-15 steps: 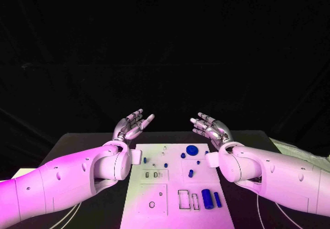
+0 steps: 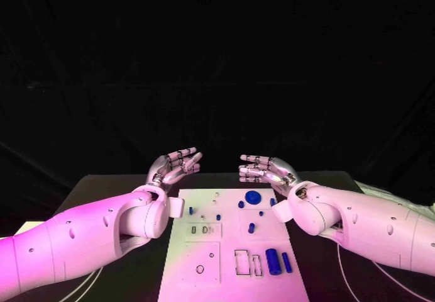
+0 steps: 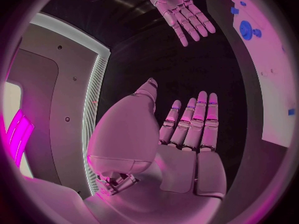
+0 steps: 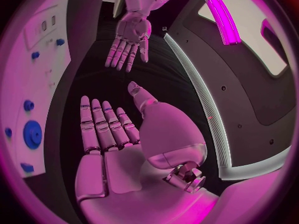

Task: Assemble the parts on the task board

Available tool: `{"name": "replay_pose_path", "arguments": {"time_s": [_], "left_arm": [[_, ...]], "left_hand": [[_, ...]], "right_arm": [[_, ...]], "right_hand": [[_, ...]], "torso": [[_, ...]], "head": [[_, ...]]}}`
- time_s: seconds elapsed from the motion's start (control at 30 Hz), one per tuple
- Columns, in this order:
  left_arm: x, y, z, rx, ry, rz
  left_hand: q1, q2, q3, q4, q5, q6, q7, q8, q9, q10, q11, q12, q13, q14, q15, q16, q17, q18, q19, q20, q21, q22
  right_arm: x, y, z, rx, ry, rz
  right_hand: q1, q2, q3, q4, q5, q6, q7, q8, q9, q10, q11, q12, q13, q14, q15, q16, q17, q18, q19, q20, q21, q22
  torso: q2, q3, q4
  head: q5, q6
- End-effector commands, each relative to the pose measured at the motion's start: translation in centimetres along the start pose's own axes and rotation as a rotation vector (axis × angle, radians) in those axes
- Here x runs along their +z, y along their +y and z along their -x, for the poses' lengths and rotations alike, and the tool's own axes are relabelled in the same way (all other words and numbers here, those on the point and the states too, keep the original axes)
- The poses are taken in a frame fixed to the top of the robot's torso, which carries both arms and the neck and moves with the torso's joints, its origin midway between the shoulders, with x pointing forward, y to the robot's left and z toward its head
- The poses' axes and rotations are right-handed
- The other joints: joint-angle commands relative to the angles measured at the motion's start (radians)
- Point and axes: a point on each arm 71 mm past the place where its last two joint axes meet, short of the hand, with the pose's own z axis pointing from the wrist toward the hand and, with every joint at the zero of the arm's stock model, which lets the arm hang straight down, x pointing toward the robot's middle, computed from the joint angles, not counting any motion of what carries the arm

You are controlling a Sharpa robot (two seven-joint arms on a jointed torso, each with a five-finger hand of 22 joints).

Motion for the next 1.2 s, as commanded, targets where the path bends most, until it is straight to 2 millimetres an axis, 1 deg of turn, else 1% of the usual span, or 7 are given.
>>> {"name": "replay_pose_path", "arguments": {"time_s": [0.03,0.1,0.33,0.53,0.77,1.07,1.2], "left_arm": [[-0.2,-0.5,0.1,-0.018,0.077,-0.05],[-0.4,-0.6,0.1,-0.018,0.104,-0.048],[-1.3,-1.3,-0.2,-0.036,0.159,-0.044],[-2.3,-1.9,-1.0,-0.118,0.189,0.007],[-3.2,-2.5,-2.0,-0.156,0.228,0.017],[-4.1,-3.2,-3.0,-0.178,0.263,0.016],[-4.6,-3.5,-3.5,-0.187,0.279,0.016]], "left_hand": [[0.006,0.017,-0.006,-0.016,-0.004,0.124,0.087,0.019,0.008,0.119,-0.02,0.018,0.003,0.081,-0.025,0.021,0.005,0.028,0.089,-0.003,0.025,0.006],[0.012,0.028,-0.009,-0.028,-0.004,0.203,0.079,0.035,0.011,0.164,-0.031,0.023,0.001,0.128,-0.038,0.029,0.008,0.034,0.136,-0.01,0.032,0.005],[0.015,0.045,-0.025,-0.059,-0.004,0.245,0.06,0.024,0.002,0.225,-0.05,0.008,0.002,0.221,-0.062,0.026,0.024,0.036,0.227,-0.034,0.024,-0.009],[0.015,0.046,-0.039,-0.073,-0.004,0.262,0.055,0.019,0.002,0.25,-0.056,0.003,0.003,0.246,-0.069,0.018,0.035,0.035,0.255,-0.04,0.015,-0.018],[0.017,0.051,-0.049,-0.085,-0.005,0.271,0.052,0.013,0.001,0.264,-0.06,-0.002,0.003,0.268,-0.075,0.014,0.045,0.035,0.28,-0.046,0.01,-0.022],[0.015,0.053,-0.058,-0.091,-0.005,0.267,0.056,0.004,0.0,0.257,-0.056,-0.012,0.001,0.262,-0.072,0.001,0.048,0.034,0.292,-0.046,0.006,-0.024],[0.015,0.054,-0.059,-0.092,-0.005,0.266,0.057,0.002,0.0,0.256,-0.056,-0.014,0.001,0.26,-0.072,-0.001,0.048,0.034,0.294,-0.046,0.005,-0.025]], "right_arm": [[-0.2,0.8,1.0,-0.229,0.016,0.085],[-0.3,1.1,1.4,-0.257,0.006,0.091],[-0.4,2.1,2.2,-0.362,0.002,0.11],[0.0,3.4,2.2,-0.594,0.059,0.138],[0.6,4.2,2.0,-0.947,0.107,0.105],[1.2,4.9,1.3,-1.259,0.145,0.065],[1.3,5.1,0.9,-1.344,0.161,0.056]], "right_hand": [[0.037,-0.005,0.044,-0.062,-0.009,0.291,0.086,0.022,0.014,0.257,-0.04,0.024,0.006,0.253,-0.046,0.036,0.008,0.058,0.156,-0.005,0.065,0.019],[0.033,-0.008,0.055,-0.069,-0.01,0.332,0.083,0.02,0.014,0.279,-0.046,0.021,0.006,0.286,-0.055,0.04,0.009,0.06,0.177,-0.01,0.077,0.022],[0.032,-0.029,0.093,-0.08,-0.008,0.383,0.075,0.01,0.014,0.323,-0.059,0.01,0.006,0.36,-0.076,0.044,0.01,0.061,0.228,-0.032,0.109,0.029],[0.062,-0.078,0.136,-0.079,-0.023,0.431,0.053,0.01,0.016,0.404,-0.088,0.007,0.007,0.509,-0.127,0.074,0.025,0.057,0.334,-0.095,0.217,0.08],[0.068,-0.114,0.112,-0.073,-0.027,0.471,0.03,0.011,0.016,0.469,-0.123,0.002,0.009,0.704,-0.186,0.152,0.074,0.057,0.439,-0.158,0.393,0.18],[0.052,-0.132,0.103,-0.065,-0.033,0.499,0.011,0.009,0.016,0.471,-0.14,-0.006,0.009,0.815,-0.212,0.211,0.12,0.058,0.47,-0.185,0.52,0.256],[0.037,-0.138,0.11,-0.056,-0.038,0.507,0.003,0.007,0.015,0.48,-0.149,-0.008,0.008,0.819,-0.222,0.353,0.207,0.057,0.472,-0.195,0.6,0.305]], "torso": [[0.02,-0.0028,0.0029],[0.03,-0.0037,0.004],[0.062,-0.0073,0.0075],[0.1,-0.0085,0.0096],[0.138,-0.0108,0.0138],[0.182,-0.0138,0.0207],[0.197,-0.016,0.0236]], "head": [[-0.003,-0.001],[-0.002,0.002],[-0.006,0.008],[-0.012,0.017],[-0.02,0.025],[-0.032,0.042],[-0.033,0.045]]}}
